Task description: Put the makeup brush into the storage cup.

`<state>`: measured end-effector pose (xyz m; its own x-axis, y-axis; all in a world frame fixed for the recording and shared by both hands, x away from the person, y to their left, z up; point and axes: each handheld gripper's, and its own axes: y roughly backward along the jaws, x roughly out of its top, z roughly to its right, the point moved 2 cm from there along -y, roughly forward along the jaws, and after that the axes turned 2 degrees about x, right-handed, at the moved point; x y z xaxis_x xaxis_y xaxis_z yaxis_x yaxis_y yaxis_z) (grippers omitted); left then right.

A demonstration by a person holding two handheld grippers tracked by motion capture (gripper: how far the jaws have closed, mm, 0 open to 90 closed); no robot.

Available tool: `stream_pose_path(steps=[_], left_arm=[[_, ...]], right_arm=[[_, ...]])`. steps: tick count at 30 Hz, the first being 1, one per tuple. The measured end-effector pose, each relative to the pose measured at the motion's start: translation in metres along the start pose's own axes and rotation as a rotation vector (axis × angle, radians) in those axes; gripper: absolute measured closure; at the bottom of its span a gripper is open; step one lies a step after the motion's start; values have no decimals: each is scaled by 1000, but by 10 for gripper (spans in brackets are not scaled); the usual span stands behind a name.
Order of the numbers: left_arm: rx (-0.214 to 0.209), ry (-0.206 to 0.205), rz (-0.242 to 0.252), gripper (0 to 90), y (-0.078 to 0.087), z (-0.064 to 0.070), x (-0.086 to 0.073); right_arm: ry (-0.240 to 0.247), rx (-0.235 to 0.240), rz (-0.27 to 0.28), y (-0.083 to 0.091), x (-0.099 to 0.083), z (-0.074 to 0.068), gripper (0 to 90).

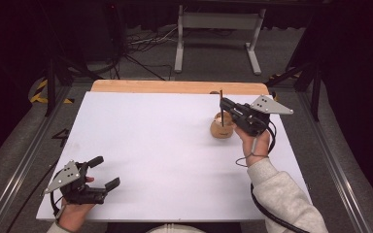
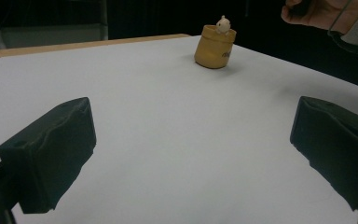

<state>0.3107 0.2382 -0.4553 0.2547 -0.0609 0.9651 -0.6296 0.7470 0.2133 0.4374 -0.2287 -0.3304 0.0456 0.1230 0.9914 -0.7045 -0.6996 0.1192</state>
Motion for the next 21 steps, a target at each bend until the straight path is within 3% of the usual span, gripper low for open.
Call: stream_pose_path(steps=[8, 14, 21], left_arm=[[2, -2, 2, 10, 0, 0, 0], [4, -3, 2, 10, 0, -1, 0], [6, -6, 1, 11, 0, -1, 0]], right_arm=[[-27, -86, 20, 1, 0, 12, 832], [-17, -142, 31, -2, -3, 18, 832], [-16, -163, 44, -5, -7, 25, 831]])
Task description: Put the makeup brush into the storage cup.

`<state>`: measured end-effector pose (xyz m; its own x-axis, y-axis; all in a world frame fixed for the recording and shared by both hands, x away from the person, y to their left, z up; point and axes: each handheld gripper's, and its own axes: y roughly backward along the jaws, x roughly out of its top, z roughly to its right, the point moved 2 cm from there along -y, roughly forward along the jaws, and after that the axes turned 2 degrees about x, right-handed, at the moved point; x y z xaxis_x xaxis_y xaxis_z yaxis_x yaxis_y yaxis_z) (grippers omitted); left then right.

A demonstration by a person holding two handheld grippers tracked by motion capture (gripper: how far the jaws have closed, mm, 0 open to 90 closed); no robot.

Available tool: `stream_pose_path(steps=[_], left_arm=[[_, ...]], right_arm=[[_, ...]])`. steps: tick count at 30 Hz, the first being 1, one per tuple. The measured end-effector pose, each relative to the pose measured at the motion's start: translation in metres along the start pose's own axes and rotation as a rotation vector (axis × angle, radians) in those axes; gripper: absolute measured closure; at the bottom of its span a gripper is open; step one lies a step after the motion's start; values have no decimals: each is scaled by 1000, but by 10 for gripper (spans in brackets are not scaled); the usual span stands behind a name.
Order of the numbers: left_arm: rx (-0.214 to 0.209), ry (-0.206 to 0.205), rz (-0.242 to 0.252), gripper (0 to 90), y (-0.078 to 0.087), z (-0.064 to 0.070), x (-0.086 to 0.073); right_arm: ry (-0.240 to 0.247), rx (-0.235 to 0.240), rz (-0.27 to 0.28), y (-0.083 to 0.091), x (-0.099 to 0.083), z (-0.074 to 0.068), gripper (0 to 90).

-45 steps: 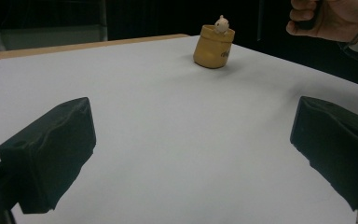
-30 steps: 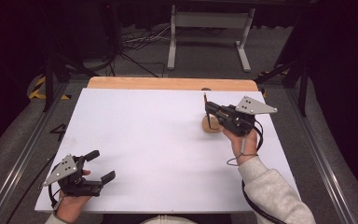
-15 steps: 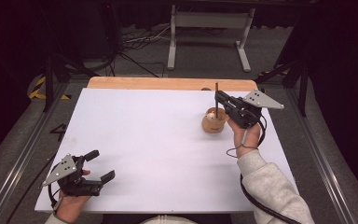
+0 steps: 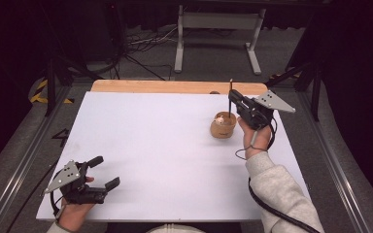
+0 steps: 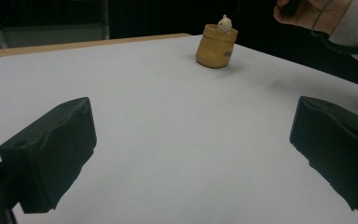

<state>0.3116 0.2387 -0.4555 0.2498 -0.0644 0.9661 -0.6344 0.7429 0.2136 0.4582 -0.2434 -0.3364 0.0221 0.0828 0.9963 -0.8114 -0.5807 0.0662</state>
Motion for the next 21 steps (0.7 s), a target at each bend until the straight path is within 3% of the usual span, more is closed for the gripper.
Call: stream_pose_path(steps=[4, 21], left_arm=[[0, 0, 2, 11, 0, 0, 0], [-1, 0, 2, 11, 0, 0, 0]], right_arm=[[18, 7, 8, -4, -5, 1, 831], [10, -13, -11, -11, -35, 12, 831]])
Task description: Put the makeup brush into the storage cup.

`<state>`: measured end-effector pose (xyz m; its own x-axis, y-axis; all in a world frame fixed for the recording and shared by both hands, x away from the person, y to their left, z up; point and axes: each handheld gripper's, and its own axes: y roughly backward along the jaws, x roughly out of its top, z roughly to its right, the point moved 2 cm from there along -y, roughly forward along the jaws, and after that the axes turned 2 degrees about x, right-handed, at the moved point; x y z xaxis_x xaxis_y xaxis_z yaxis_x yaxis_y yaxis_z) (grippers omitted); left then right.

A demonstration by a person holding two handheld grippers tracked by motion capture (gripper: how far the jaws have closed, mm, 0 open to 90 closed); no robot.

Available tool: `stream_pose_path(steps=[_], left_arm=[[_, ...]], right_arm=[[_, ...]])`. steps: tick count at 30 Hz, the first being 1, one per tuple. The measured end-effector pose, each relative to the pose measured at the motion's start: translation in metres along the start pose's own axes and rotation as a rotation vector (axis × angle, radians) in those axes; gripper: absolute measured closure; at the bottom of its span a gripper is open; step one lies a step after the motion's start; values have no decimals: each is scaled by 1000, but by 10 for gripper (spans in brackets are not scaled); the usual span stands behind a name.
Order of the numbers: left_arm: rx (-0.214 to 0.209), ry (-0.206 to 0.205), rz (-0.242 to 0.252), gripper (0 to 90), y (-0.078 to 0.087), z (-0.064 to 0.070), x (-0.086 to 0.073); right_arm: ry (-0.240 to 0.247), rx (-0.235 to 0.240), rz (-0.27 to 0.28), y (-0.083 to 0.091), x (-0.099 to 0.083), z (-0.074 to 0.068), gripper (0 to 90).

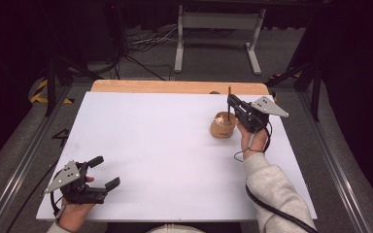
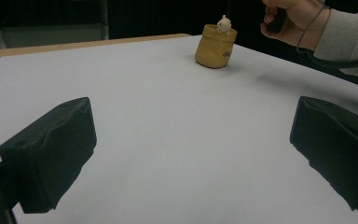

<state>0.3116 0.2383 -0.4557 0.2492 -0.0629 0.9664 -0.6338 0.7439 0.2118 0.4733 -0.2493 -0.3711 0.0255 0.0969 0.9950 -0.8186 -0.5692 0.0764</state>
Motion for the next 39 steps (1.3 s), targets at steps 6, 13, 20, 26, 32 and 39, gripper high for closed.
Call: stream_pose_path(steps=[6, 13, 20, 26, 32, 39], left_arm=[[-2, 0, 0, 11, 0, 0, 0], [-4, 7, -3, 11, 0, 0, 0], [-4, 6, -3, 10, 0, 0, 0], [-4, 1, -3, 11, 0, 0, 0], [-11, -1, -11, 11, -2, 1, 0], [-9, 5, -8, 11, -2, 1, 0]], right_arm=[[8, -17, -27, -2, -10, 3, 830], [3, -16, -41, -4, -18, 4, 830], [-13, -17, -54, -6, -26, 4, 829], [-24, -12, -61, -6, -31, 4, 827], [-37, -3, -65, -4, -28, 4, 668], [-96, 24, -61, 2, -18, 2, 430]])
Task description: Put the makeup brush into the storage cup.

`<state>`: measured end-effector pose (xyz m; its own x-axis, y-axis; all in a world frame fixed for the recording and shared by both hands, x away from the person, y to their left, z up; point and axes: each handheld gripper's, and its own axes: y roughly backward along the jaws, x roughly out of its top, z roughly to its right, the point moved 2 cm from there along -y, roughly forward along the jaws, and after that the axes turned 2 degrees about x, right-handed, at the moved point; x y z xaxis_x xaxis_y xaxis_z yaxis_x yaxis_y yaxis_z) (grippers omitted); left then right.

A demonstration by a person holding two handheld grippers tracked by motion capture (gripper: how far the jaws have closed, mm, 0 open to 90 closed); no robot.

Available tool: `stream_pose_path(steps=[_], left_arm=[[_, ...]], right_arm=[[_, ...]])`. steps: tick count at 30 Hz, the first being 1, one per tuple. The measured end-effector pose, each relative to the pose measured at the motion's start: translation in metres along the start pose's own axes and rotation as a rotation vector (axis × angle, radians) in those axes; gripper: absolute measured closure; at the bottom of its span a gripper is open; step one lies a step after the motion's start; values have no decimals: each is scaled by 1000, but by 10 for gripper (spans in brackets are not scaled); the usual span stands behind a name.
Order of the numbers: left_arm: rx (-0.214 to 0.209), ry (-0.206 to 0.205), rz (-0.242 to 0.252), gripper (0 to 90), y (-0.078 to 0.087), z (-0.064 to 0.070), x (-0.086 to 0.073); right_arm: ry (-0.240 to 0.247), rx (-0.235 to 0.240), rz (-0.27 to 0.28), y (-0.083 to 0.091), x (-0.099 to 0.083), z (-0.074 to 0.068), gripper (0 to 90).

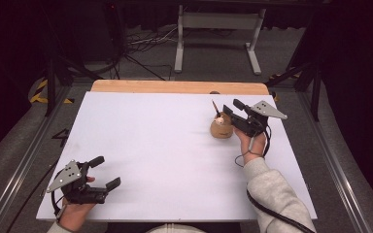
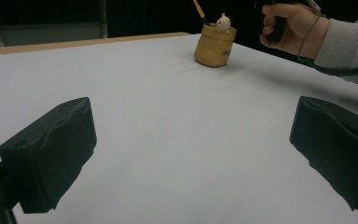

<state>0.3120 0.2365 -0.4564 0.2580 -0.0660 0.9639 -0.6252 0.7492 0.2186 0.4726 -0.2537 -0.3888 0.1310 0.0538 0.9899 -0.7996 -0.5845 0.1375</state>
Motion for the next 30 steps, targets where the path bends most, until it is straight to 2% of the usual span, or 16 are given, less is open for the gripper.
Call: stream_pose_path(steps=[5, 7, 8, 10, 13, 18, 22, 26, 30], left_arm=[[-1, -1, -3, 11, 0, 0, 0], [-1, -1, 2, 11, 0, 1, 0], [0, -1, 2, 11, 0, 0, 0], [2, -1, 1, 11, 1, 0, 0], [5, -1, 3, 11, 1, 1, 0], [0, 0, -1, 11, 0, 1, 0], [1, -5, -2, 11, 0, 2, 0], [0, -5, -4, 11, -1, 2, 0], [-4, -25, -6, 10, -2, 4, 1]], right_arm=[[-5, 41, 7, 9, 12, -9, 238], [-7, 48, 6, 11, 14, -11, 217], [-13, 66, -4, 14, 17, -13, 170], [9, 89, -36, 17, 21, -18, 93], [31, 128, -43, 26, 23, -25, 5], [68, 171, 0, 45, 23, -35, 0], [83, 179, -2, 55, 21, -39, 0], [96, 212, -1, 71, 11, -48, 0], [98, 230, -7, 81, 1, -53, 0]])
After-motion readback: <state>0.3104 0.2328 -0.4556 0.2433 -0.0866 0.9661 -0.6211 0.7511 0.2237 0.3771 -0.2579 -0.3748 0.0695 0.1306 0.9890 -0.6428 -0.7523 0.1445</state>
